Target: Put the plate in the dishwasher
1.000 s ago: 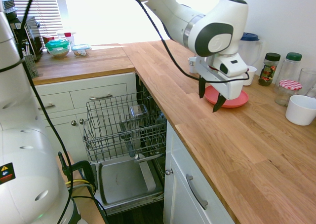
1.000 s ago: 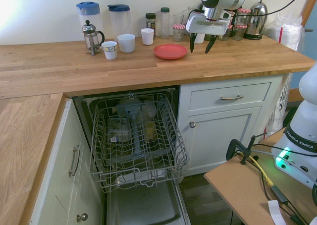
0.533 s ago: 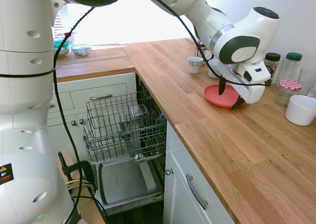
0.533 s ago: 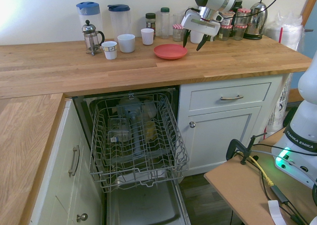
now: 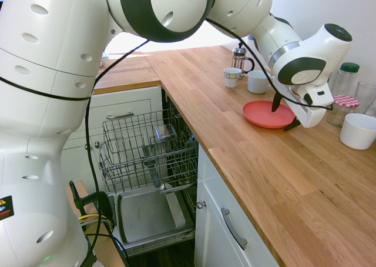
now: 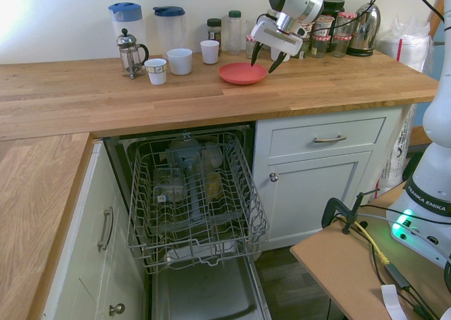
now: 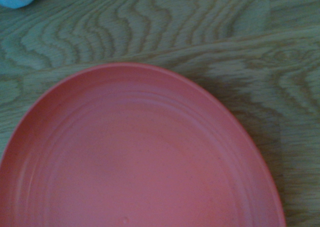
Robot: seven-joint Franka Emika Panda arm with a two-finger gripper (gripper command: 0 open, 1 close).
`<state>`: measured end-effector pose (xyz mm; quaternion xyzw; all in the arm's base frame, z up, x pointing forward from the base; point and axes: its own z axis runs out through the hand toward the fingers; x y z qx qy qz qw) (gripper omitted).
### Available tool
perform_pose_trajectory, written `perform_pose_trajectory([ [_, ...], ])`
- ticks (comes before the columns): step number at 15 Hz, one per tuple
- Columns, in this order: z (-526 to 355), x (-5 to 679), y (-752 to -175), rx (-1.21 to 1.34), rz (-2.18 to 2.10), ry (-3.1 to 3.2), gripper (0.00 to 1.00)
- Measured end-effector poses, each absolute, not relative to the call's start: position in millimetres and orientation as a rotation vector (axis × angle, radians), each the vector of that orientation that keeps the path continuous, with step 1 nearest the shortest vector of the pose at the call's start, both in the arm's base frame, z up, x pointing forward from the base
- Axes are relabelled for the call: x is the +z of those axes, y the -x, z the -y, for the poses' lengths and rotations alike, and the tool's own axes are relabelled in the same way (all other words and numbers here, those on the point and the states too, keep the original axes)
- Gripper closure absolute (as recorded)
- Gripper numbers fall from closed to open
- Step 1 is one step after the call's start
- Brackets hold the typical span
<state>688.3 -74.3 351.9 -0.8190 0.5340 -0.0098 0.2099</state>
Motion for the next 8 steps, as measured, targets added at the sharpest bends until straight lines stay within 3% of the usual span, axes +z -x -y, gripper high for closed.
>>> perform_pose_trajectory([
  [8,71,338,-700,0.01,-1.454,2.294,1.0],
])
